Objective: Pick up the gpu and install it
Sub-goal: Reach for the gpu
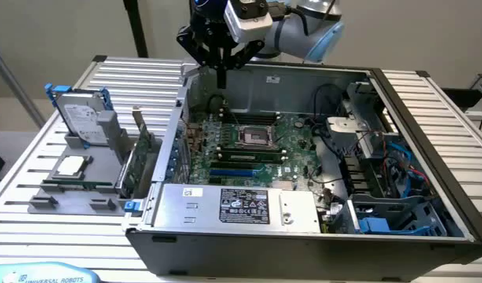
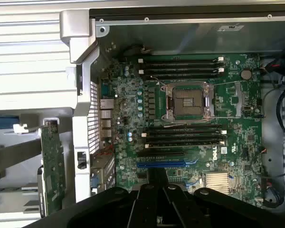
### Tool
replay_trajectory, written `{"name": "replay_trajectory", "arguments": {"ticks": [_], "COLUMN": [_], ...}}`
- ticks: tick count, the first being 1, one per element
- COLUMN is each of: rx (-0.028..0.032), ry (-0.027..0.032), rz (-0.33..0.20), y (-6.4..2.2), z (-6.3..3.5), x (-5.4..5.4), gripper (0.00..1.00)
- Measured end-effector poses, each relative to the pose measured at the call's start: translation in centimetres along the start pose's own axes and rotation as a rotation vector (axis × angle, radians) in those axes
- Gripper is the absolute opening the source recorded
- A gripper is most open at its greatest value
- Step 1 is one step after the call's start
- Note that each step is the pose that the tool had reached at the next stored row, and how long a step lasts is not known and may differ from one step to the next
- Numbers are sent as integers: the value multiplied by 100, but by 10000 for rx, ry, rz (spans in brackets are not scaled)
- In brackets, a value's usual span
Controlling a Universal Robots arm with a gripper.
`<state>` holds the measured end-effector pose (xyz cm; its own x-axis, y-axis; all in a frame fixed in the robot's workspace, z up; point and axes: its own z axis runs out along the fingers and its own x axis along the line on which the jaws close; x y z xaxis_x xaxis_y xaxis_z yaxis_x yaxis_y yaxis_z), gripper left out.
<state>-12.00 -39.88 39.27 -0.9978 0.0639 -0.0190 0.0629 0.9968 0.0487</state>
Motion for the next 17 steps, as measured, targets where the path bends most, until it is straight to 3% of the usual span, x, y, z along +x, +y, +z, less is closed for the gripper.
{"name": "replay_trajectory", "arguments": {"ticks": [12, 14, 17], "rx": [-2, 0, 0], "ry": [0, 0, 0], "rz": [-11, -11, -10], "y": [0, -8, -45], "z": [0, -1, -5], "x": [6, 42, 178], "gripper": [11, 11, 11]}}
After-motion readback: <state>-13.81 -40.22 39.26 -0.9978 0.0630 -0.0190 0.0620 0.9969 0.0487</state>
